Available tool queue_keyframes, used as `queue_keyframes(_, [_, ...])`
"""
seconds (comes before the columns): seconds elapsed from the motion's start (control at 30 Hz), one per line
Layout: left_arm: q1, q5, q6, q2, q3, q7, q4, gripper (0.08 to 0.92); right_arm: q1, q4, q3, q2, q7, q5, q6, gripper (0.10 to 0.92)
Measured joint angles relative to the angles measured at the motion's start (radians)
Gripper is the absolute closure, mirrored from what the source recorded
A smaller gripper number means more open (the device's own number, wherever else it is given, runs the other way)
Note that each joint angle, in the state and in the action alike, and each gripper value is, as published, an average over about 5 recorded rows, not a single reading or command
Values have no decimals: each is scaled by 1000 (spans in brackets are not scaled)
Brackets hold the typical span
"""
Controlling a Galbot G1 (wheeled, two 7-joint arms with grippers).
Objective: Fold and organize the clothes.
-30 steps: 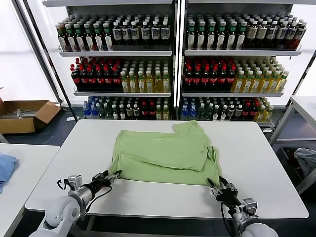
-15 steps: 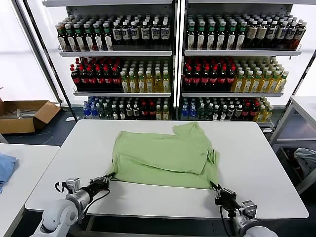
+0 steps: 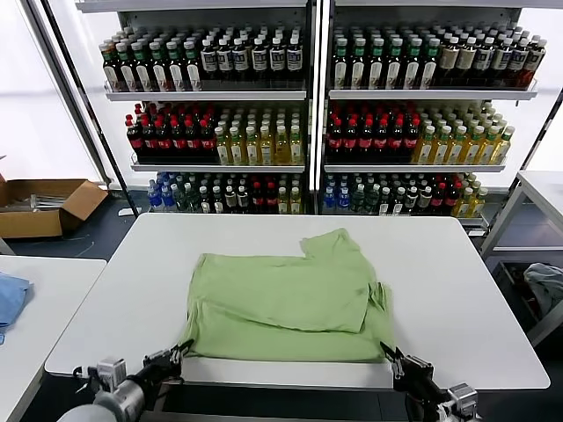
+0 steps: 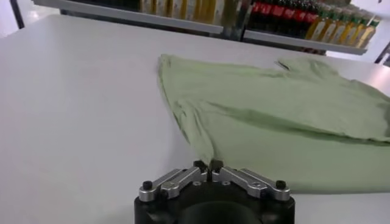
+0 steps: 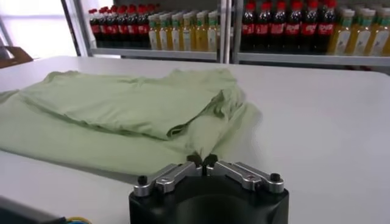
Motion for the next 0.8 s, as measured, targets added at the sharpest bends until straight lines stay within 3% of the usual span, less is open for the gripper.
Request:
queue_keyframes(0.13, [80, 18, 2, -18, -33, -9, -61, 876, -26, 31, 6, -5, 14, -5, 6, 769])
queue_keyframes(0.37, [131, 42, 2, -36, -84, -10, -129, 684, -20, 55, 43, -30, 11, 22, 41, 570])
queue_keyframes(0.63, [102, 43, 1, -9, -145, 9, -134, 450, 128, 12, 62, -65, -35, 97, 47, 319])
queue_keyframes(0.8, [39, 21, -1, 37, -151, 26, -100, 302, 311, -97, 22, -57, -72, 107, 24, 218])
